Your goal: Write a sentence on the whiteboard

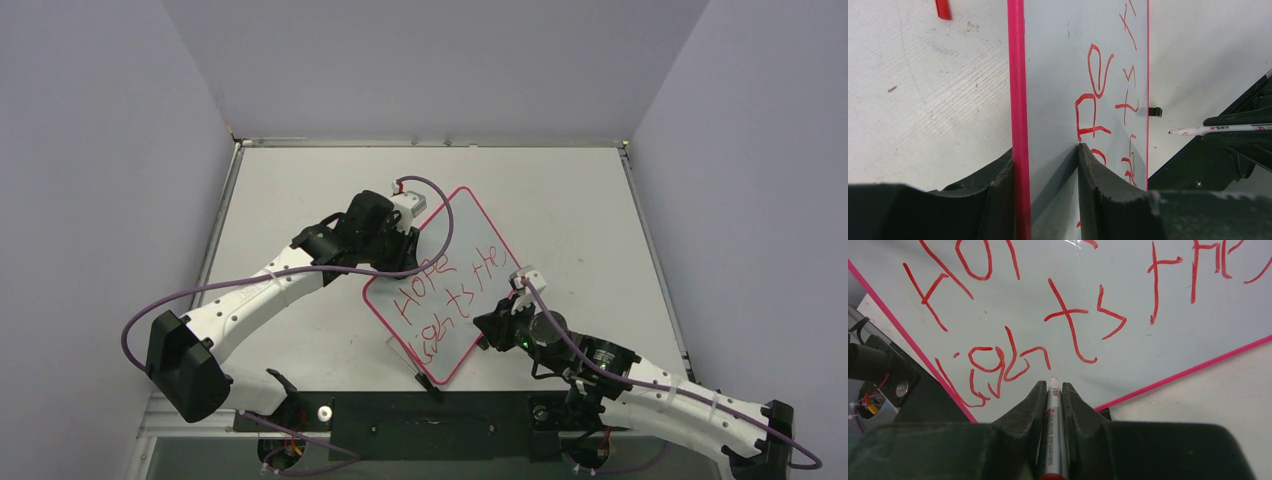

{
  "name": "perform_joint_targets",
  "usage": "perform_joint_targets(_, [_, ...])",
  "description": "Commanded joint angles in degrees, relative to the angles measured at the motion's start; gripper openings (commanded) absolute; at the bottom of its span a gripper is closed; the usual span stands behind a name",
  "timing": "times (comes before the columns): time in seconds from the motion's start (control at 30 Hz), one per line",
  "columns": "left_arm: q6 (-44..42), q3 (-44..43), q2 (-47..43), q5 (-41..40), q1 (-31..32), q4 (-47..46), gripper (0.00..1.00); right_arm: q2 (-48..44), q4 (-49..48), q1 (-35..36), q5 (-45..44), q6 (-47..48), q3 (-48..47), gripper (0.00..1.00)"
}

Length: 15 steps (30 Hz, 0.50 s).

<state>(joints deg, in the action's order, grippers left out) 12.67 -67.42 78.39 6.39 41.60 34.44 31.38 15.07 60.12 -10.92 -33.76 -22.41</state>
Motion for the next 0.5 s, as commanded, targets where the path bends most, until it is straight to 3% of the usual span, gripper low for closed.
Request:
perform_joint_targets(0.0, [-10.60,1.92,1.04,-12.16,0.43,6.70,0.00,-0.11,-2.13,3.48,-4.31,-1.63,0.93,0.00])
perform_joint_targets(0.47, [-10.64,1.91,1.16,-12.20,0.43,6.73,0.00,1.91,-7.78,13.52,-6.34,-0.11,1.89,0.00])
